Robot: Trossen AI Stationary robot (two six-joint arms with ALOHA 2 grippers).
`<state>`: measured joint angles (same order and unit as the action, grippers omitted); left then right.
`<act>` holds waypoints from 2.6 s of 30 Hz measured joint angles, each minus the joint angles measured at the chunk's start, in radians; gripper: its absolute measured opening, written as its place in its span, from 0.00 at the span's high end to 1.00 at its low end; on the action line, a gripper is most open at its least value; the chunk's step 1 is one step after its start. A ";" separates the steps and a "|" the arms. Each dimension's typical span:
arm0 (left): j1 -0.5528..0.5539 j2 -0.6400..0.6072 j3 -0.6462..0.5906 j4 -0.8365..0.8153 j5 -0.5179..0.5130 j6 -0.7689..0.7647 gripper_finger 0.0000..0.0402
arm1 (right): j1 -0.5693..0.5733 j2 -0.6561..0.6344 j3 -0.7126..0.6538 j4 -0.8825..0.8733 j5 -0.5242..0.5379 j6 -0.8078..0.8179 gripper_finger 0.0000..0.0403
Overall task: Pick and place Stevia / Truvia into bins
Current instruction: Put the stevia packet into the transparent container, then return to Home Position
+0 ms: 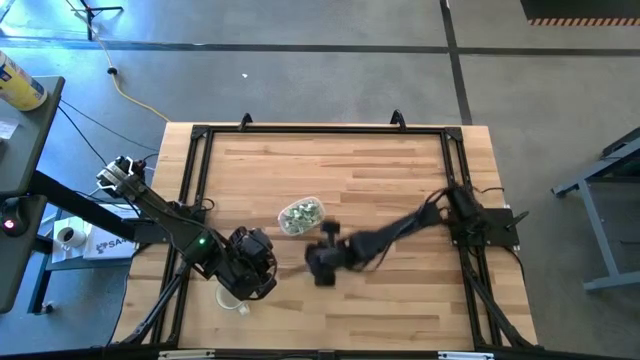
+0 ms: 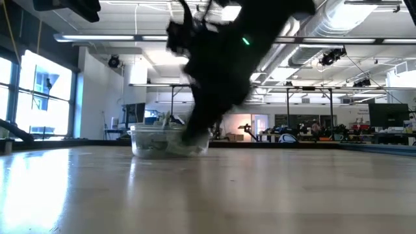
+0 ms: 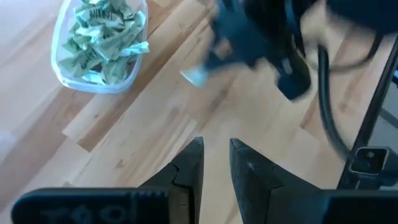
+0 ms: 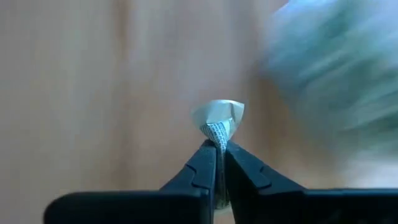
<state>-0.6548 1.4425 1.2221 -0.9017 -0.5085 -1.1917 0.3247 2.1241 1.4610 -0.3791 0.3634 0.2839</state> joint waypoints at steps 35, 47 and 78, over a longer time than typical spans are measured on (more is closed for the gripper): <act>0.160 -0.023 0.079 0.157 0.180 0.211 0.72 | -0.351 -0.326 0.243 -0.259 -0.217 -0.153 0.42; 0.250 -0.165 -0.348 1.042 0.331 0.701 0.72 | -0.255 -1.013 -0.381 -0.207 -0.535 0.003 0.40; 0.328 -1.432 -0.967 0.514 0.219 0.833 0.72 | -0.266 -2.086 -1.450 0.464 -0.369 0.186 0.40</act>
<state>-0.3273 0.0106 0.2554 -0.3879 -0.2892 -0.3582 0.0589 0.0377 0.0114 0.0853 -0.0057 0.4702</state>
